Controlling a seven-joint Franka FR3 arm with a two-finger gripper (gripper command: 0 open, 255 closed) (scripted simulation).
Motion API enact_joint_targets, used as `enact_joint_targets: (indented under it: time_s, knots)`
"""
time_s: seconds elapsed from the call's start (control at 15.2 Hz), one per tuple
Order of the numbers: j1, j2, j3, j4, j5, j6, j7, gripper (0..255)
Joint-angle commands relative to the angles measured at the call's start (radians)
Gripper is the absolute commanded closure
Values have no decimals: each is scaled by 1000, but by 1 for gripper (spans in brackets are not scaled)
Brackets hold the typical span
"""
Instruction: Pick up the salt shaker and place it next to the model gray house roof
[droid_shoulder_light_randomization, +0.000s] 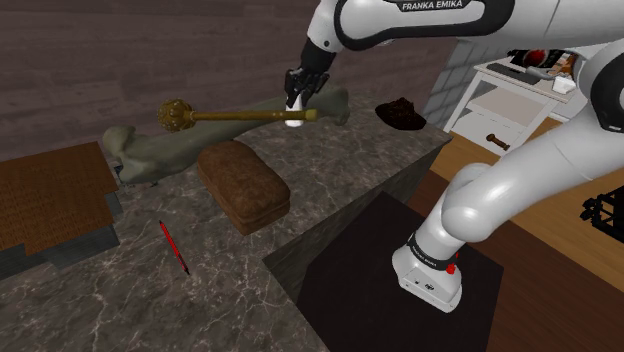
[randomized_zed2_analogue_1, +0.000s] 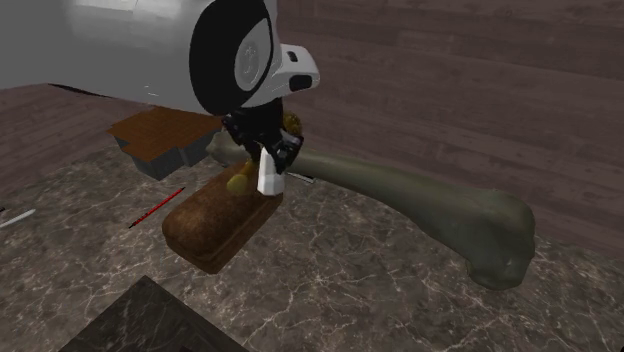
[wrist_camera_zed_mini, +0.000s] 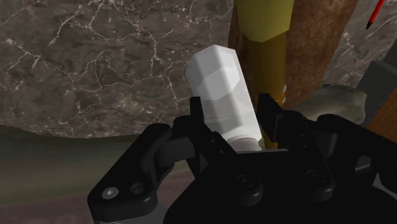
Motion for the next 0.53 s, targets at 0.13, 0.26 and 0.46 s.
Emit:
enact_joint_targets:
  time_s: [0.13,0.26,0.46]
  knots:
    - [27,42,77,48,-7,1,108,255]
    - [39,68,115,75,-14,4,162,255]
    - [56,115,171,123,-33,6,244,255]
